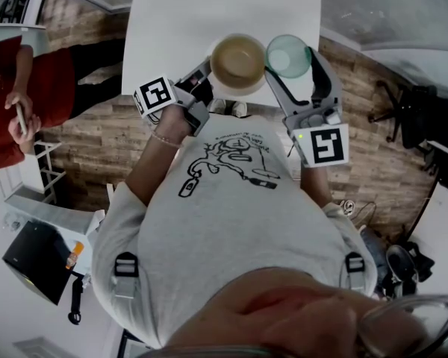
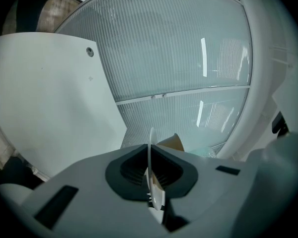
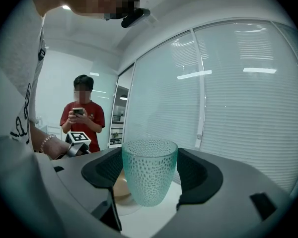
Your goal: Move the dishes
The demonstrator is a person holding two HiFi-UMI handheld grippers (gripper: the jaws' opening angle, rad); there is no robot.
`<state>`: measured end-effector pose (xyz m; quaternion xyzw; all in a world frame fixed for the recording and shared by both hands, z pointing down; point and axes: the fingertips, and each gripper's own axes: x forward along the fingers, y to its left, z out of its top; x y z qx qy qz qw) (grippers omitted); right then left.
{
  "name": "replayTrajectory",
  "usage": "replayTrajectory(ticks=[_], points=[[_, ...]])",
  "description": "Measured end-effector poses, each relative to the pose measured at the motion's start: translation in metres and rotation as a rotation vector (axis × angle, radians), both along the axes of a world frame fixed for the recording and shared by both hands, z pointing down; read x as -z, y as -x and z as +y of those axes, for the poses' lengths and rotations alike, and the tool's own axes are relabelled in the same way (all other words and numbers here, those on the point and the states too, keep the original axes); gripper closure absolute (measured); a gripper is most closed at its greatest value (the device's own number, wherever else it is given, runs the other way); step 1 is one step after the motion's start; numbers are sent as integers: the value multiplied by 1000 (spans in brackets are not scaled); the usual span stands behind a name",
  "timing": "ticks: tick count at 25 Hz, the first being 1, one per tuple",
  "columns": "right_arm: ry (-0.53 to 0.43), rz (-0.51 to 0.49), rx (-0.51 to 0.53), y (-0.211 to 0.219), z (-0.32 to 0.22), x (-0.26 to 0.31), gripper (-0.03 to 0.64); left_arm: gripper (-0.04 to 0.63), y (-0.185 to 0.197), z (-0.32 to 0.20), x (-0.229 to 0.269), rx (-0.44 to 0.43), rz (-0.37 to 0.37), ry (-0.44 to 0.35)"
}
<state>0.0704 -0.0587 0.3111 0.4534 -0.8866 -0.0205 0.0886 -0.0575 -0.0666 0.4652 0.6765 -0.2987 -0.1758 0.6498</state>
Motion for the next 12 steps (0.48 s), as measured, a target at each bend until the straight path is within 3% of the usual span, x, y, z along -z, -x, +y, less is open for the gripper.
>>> replayTrajectory(ticks=[12], points=[[-14,34,-99,-53,2,-2,262,584,2,0,4,9,0,3]])
